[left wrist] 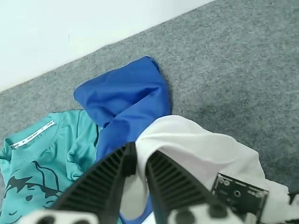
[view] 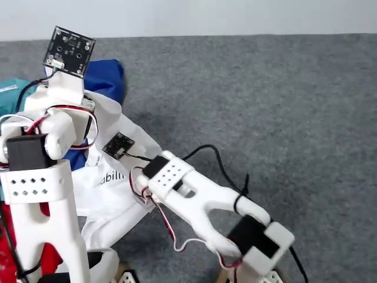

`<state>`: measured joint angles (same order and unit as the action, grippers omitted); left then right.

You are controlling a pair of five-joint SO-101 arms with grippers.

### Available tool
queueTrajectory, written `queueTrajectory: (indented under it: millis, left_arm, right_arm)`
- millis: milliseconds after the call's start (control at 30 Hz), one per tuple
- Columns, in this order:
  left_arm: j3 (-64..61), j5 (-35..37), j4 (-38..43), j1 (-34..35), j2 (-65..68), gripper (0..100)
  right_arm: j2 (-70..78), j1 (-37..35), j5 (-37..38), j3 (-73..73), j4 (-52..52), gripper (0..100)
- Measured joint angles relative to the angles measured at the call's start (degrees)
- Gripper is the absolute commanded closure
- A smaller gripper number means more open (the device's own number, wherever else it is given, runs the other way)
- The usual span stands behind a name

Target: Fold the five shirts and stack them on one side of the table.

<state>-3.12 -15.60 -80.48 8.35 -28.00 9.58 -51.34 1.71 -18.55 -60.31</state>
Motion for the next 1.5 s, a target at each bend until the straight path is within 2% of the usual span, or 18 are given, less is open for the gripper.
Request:
queueTrajectory:
  millis: [200, 400, 567, 833, 1033, 1367, 1500]
  left_arm:
    - [0.0, 0.0, 0.0, 0.0, 0.0, 100]
    - [0.0, 0.0, 0.0, 0.0, 0.0, 100]
    - [0.44, 0.0, 0.0, 0.0, 0.0, 100]
    - [12.22, 0.0, -0.35, 0.0, -1.93, 100]
    - [20.04, 0.0, -0.35, 0.0, -3.43, 100]
    - [34.73, -2.55, -0.7, -0.09, -4.75, 100]
    - [39.21, -5.54, -4.75, -2.11, -4.84, 100]
  right_arm:
    - [4.66, 6.51, 0.0, 8.79, -2.02, 98.9]
    - [4.75, 9.76, 6.68, 18.55, -11.96, 98.9]
    - [4.75, 11.43, 9.23, 28.13, -23.38, 98.9]
    - [4.75, 20.31, 11.43, 46.68, -38.95, 98.9]
    - [1.76, 28.75, 12.31, 55.3, -40.0, 99.0]
    - [-18.37, 37.54, 15.21, 56.09, -40.09, 99.0]
    - [-25.76, 40.88, 16.7, 56.09, -40.09, 99.0]
